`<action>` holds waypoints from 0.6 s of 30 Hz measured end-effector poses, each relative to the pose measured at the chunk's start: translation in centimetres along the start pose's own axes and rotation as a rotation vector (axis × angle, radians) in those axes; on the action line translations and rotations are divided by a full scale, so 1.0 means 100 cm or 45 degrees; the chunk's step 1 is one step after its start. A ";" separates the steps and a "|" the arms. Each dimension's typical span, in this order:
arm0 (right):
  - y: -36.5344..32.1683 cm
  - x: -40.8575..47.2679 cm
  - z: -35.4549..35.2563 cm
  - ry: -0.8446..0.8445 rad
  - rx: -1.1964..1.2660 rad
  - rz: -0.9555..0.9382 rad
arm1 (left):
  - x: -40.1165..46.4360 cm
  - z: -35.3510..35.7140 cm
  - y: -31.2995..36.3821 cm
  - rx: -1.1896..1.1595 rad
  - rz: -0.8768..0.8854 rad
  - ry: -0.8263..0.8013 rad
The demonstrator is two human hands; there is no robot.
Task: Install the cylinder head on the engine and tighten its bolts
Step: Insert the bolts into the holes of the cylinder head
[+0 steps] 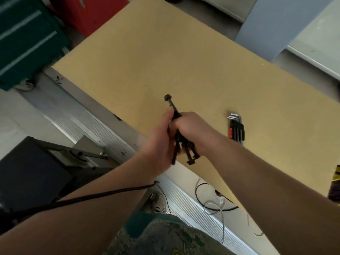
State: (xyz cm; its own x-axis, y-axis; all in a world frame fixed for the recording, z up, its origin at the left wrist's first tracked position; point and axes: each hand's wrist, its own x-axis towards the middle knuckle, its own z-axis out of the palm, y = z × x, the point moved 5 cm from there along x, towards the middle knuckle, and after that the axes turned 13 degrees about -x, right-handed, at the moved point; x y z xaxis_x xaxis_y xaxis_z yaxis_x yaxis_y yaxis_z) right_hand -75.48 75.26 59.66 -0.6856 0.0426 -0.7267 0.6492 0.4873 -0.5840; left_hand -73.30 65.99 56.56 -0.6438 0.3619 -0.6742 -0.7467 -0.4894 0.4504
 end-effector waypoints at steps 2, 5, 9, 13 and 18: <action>-0.023 -0.018 0.028 0.077 -0.173 -0.145 | -0.025 -0.008 0.011 -0.136 0.004 -0.001; -0.052 -0.042 0.069 0.147 -0.355 -0.329 | -0.066 -0.038 0.032 -0.308 0.109 0.034; -0.083 -0.074 0.123 0.013 -0.483 -0.437 | -0.115 -0.078 0.049 -0.520 0.215 0.136; -0.116 -0.106 0.167 -0.055 -0.759 -0.556 | -0.163 -0.106 0.062 -0.731 0.298 0.220; -0.144 -0.154 0.231 -0.136 -0.977 -0.748 | -0.229 -0.148 0.070 -0.926 0.467 0.281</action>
State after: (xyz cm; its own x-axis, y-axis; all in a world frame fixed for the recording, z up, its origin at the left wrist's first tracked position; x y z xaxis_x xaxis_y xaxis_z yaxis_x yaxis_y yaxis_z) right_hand -66.66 47.47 70.87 -0.7736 -0.4502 -0.4459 -0.2045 0.8434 -0.4969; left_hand -61.34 42.55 66.53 -0.7204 -0.0460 -0.6920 -0.1545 -0.9621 0.2247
